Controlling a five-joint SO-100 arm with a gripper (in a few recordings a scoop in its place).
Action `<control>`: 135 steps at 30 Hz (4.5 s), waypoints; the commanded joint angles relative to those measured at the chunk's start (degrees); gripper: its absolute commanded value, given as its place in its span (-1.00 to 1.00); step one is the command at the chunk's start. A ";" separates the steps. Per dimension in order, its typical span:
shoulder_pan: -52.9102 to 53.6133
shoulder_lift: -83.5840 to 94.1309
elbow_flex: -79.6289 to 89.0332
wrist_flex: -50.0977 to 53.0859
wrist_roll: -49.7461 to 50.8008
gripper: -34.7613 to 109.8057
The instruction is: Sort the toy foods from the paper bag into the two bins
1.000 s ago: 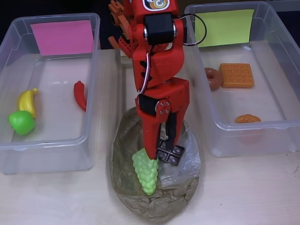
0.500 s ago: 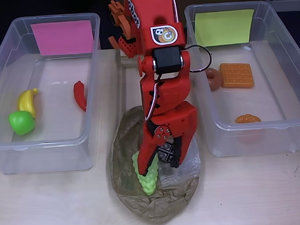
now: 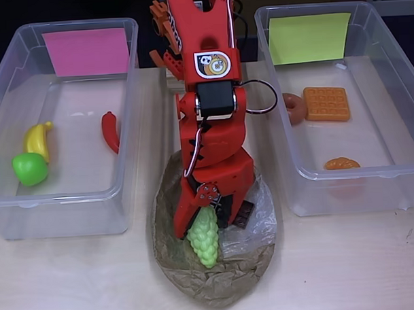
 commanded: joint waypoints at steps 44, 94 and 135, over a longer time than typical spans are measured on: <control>22.76 47.72 12.30 22.85 -46.05 -0.08; -0.18 39.90 29.71 4.83 -19.60 0.07; -4.13 13.71 22.06 -9.32 -17.84 0.02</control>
